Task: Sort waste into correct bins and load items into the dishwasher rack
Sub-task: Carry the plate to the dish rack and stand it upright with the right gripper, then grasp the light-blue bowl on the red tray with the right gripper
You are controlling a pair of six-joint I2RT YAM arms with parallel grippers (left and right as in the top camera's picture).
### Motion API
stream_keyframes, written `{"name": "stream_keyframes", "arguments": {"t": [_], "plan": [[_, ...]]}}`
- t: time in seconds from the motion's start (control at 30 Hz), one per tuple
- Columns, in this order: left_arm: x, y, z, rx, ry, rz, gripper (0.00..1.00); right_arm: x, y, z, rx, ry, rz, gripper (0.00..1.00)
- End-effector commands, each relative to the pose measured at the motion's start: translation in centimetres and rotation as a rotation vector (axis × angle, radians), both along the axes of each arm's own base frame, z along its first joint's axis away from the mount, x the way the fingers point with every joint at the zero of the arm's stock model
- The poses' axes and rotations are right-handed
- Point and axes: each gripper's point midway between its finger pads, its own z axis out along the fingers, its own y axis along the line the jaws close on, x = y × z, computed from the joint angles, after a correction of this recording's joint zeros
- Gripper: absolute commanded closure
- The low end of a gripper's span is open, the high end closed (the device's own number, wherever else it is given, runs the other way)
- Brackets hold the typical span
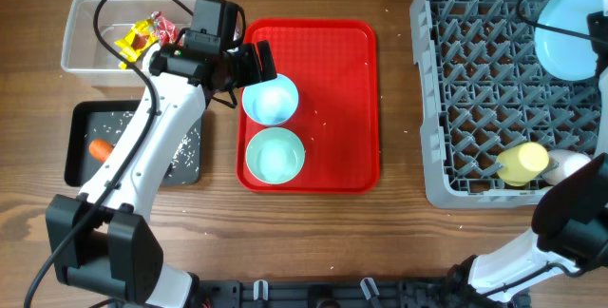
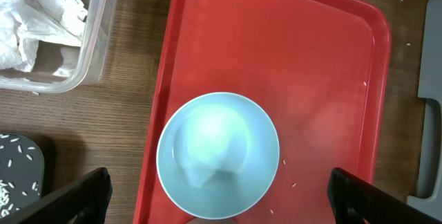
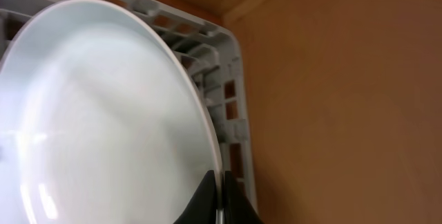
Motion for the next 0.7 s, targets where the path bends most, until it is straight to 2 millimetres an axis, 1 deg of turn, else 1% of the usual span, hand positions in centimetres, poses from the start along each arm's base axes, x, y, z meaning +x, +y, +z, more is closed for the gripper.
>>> {"name": "stream_keyframes", "arguments": {"t": [0.0,0.03,0.1,0.13,0.17,0.23,0.3,0.37,0.4,0.47,0.5,0.53,0.57,0.6,0.63,0.67], "plan": [[0.2,0.5,-0.1,0.014,-0.002,0.009,0.0,1.5,1.9,-1.6,0.048,0.014,0.077,0.96],[0.2,0.5,-0.1,0.014,-0.002,0.009,0.0,1.8,2.5,-1.7,0.063,0.01,0.106,0.87],[0.2,0.5,-0.1,0.014,-0.002,0.008,0.0,2.0,2.9,-1.7,0.074,0.007,0.122,0.46],[0.2,0.5,-0.1,0.014,-0.002,0.008,0.0,2.0,2.9,-1.7,0.087,-0.004,0.11,0.08],[0.2,0.5,-0.1,0.014,-0.002,0.009,0.0,2.2,3.1,-1.6,0.134,-0.049,0.087,0.0],[0.2,0.5,-0.1,0.014,-0.002,0.009,0.0,2.6,3.8,-1.4,0.216,-0.106,0.079,0.0],[0.2,0.5,-0.1,0.014,-0.002,0.009,0.0,2.7,4.7,-0.5,0.302,-0.168,0.068,0.0],[0.2,0.5,-0.1,0.014,-0.002,0.009,0.0,2.2,5.9,1.4,0.374,-0.228,0.068,0.0],[0.2,0.5,-0.1,0.014,-0.002,0.009,0.0,2.0,7.0,3.0,0.437,-0.28,0.083,0.0],[0.2,0.5,-0.1,0.014,-0.002,0.008,0.0,1.2,10.9,7.1,0.63,-0.39,0.17,0.0],[0.2,0.5,-0.1,0.014,-0.002,0.009,0.0,0.6,13.4,8.9,0.777,-0.43,0.223,0.0],[0.2,0.5,-0.1,0.014,-0.002,0.008,0.0,-0.7,17.3,11.1,0.993,-0.444,0.319,0.0],[0.2,0.5,-0.1,0.014,-0.002,0.008,0.0,-2.0,20.1,12.5,1.111,-0.418,0.418,0.0],[0.2,0.5,-0.1,0.014,-0.002,0.009,0.0,-3.2,22.6,13.5,1.214,-0.382,0.513,0.0],[0.2,0.5,-0.1,0.014,-0.002,0.008,0.0,-3.7,24.0,13.8,1.295,-0.354,0.552,0.0],[0.2,0.5,-0.1,0.014,-0.002,0.009,0.0,-4.2,25.7,13.6,1.369,-0.304,0.577,0.0]]}}
